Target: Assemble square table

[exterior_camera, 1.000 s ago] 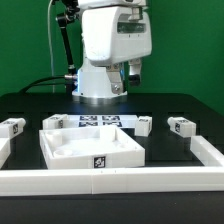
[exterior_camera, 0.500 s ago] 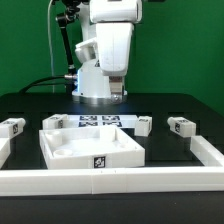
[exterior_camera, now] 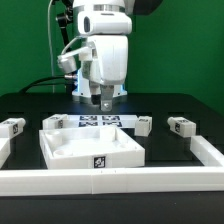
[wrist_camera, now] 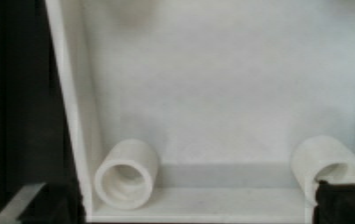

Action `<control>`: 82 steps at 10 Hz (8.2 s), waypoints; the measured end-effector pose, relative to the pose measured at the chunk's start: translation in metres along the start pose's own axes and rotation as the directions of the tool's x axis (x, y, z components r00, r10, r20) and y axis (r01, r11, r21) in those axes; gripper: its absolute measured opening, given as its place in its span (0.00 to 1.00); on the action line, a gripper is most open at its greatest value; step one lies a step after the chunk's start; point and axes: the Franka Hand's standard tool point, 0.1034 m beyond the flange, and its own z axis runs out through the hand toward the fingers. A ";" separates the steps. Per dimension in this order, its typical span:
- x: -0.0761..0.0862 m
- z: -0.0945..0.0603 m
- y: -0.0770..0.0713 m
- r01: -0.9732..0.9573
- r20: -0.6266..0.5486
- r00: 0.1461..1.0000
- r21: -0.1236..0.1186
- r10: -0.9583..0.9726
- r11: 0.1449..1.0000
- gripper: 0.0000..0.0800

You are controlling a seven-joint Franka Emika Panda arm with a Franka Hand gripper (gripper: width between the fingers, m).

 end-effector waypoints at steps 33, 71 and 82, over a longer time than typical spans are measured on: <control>0.047 0.074 -0.063 -0.213 -0.054 0.974 0.127 0.221 0.969 0.08; 0.183 0.027 -0.032 -0.902 -0.025 0.422 0.091 0.906 0.422 0.81; 0.223 0.035 -0.044 -0.989 -0.001 0.096 0.111 0.995 0.096 0.81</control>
Offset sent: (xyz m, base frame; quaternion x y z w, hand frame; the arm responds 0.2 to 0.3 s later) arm 0.0000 0.0000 0.0000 0.0000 0.0000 0.0000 1.0000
